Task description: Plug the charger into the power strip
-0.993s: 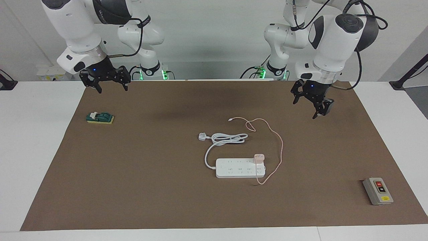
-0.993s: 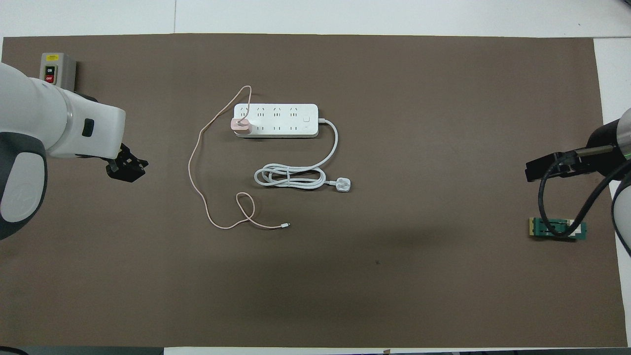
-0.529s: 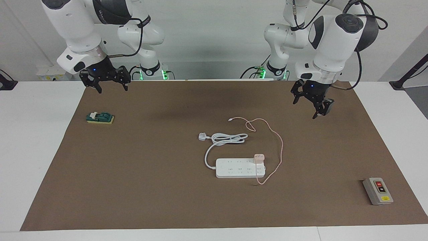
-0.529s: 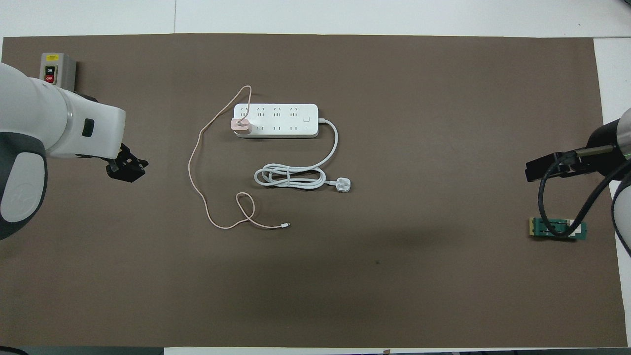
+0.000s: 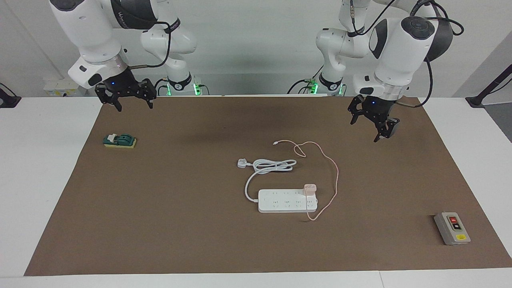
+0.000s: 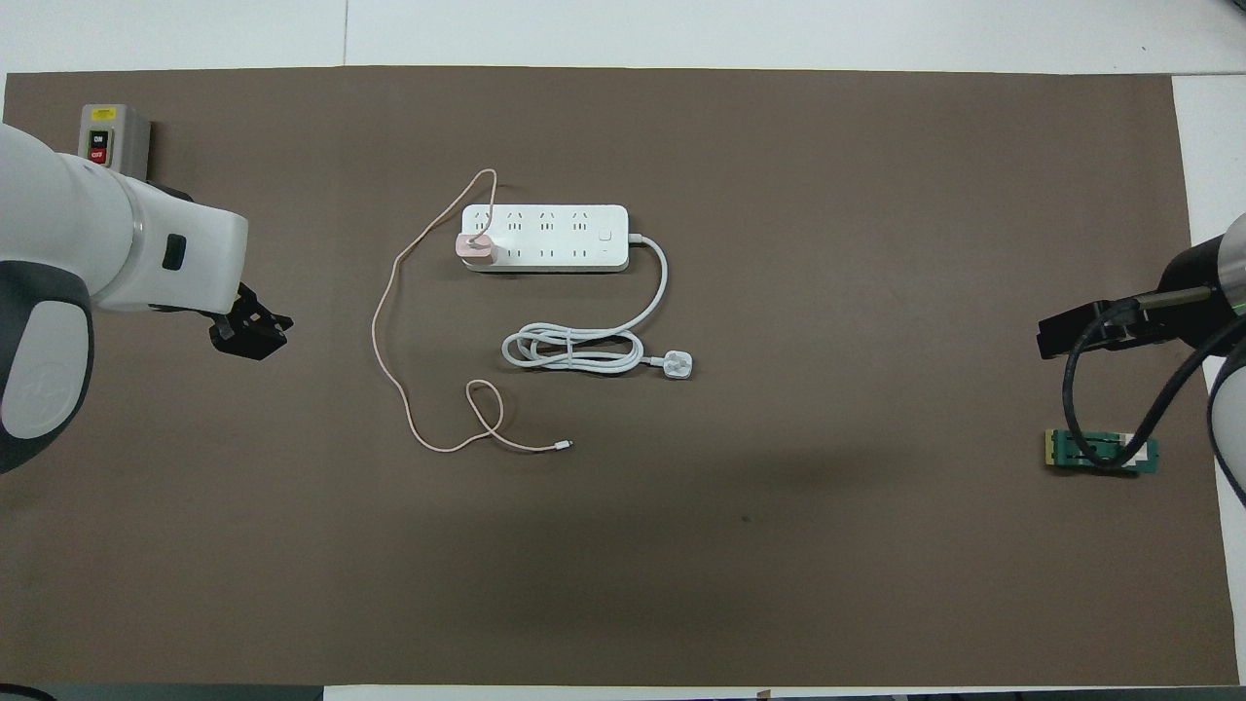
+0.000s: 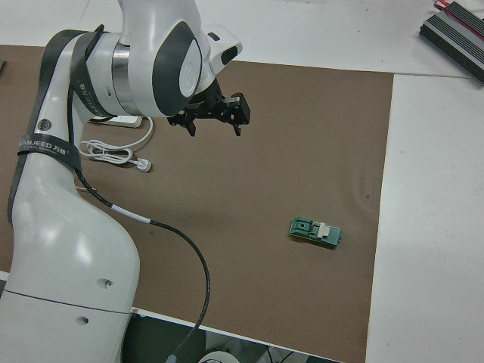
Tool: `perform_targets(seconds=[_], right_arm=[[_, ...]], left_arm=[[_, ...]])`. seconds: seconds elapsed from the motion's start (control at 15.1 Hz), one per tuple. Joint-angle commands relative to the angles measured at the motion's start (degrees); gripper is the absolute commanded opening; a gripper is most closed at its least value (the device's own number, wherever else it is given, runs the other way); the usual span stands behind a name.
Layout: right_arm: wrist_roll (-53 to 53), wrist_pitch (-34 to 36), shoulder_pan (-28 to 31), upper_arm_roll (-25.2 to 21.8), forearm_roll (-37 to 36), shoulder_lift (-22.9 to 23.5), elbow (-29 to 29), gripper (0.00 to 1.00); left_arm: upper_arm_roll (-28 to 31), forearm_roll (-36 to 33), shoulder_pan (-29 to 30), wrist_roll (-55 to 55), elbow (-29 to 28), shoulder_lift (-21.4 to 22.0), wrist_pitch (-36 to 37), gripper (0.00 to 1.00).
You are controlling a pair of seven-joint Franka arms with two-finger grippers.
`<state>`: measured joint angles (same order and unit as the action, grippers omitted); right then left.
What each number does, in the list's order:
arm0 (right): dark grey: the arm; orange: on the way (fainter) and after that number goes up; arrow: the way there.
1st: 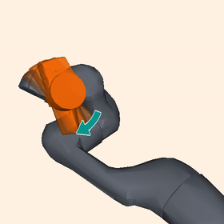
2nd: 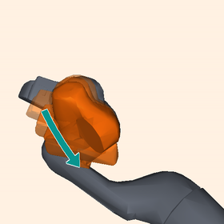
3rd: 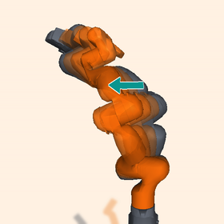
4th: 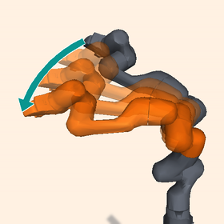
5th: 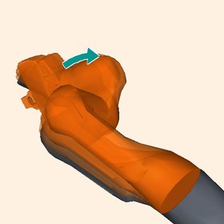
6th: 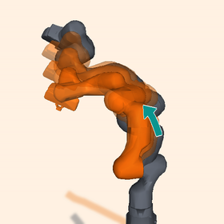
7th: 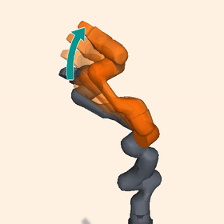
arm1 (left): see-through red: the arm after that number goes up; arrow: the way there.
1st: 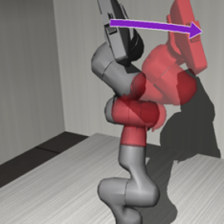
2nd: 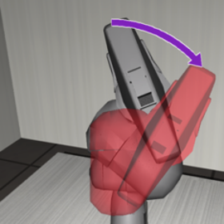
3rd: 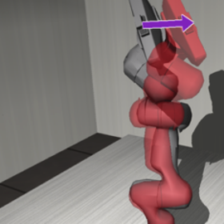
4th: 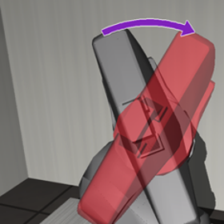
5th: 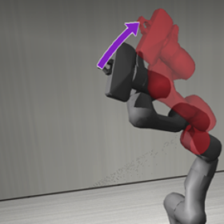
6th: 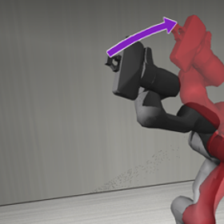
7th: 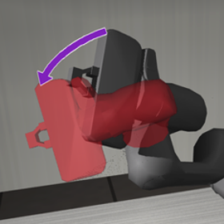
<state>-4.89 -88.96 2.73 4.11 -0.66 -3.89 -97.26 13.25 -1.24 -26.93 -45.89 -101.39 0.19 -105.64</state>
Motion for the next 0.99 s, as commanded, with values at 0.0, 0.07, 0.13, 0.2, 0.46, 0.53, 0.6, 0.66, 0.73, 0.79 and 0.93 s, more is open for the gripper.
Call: perform_targets(seconds=[0.0, 0.07, 0.13, 0.2, 0.46, 0.53, 0.6, 0.66, 0.73, 0.79, 0.93], right_arm=[[0.32, 0.45, 0.96, 0.55, 0.84, -0.68, -0.39, 1.0], [0.32, 0.45, 0.87, 0.55, 0.84, -0.68, -0.3, 1.0], [0.32, 0.45, 0.96, 0.55, 0.84, -0.68, -0.3, 1.0], [0.32, 0.45, 0.96, 0.55, 0.84, -0.68, -0.3, 1.0], [0.32, 0.45, 0.96, 0.55, 0.84, -0.68, -0.3, 1.0], [0.32, 0.45, 0.96, 0.55, 0.84, -0.68, -0.3, 1.0], [0.32, 0.45, 0.96, 0.55, 0.84, -0.68, -0.3, 1.0], [0.32, 0.45, 0.96, 0.55, 0.84, -0.68, -0.3, 1.0], [0.32, 0.45, 0.96, 0.55, 0.84, -0.68, -0.3, 1.0], [0.32, 0.45, 0.96, 0.55, 0.84, -0.68, -0.3, 1.0], [0.32, 0.45, 0.96, 0.55, 0.84, -0.68, -0.3, 1.0]], left_arm=[[0.55, -1.22, -0.84, 0.97, -2.23, 1.83, -1.67, 1.0], [0.72, -1.22, -0.67, 0.97, -1.97, 1.83, -1.94, 1.0], [0.72, -1.14, 0.38, 0.97, -1.71, 1.75, -2.29, 1.0], [0.72, -1.05, 0.39, 1.06, -1.01, 1.48, -2.73, 1.0], [0.72, 0.88, 0.74, 12.18, 2.24, 0.87, -2.56, 1.0], [0.72, 0.97, 0.74, 15.53, 2.51, 0.95, -2.38, 1.0], [0.72, 1.23, 0.74, 17.3, 2.78, 1.04, -2.12, 1.0], [0.72, 2.72, 1.18, 19.67, 3.65, 1.04, -1.16, 1.0], [0.72, 4.3, 2.05, 22.48, 4.61, 0.95, -0.37, 1.0], [0.72, 5.44, 3.02, 25.29, 5.93, 0.78, 0.68, 1.0], [0.81, 5.89, 3.46, 30.56, 8.04, 0.52, 3.41, 1.0]])
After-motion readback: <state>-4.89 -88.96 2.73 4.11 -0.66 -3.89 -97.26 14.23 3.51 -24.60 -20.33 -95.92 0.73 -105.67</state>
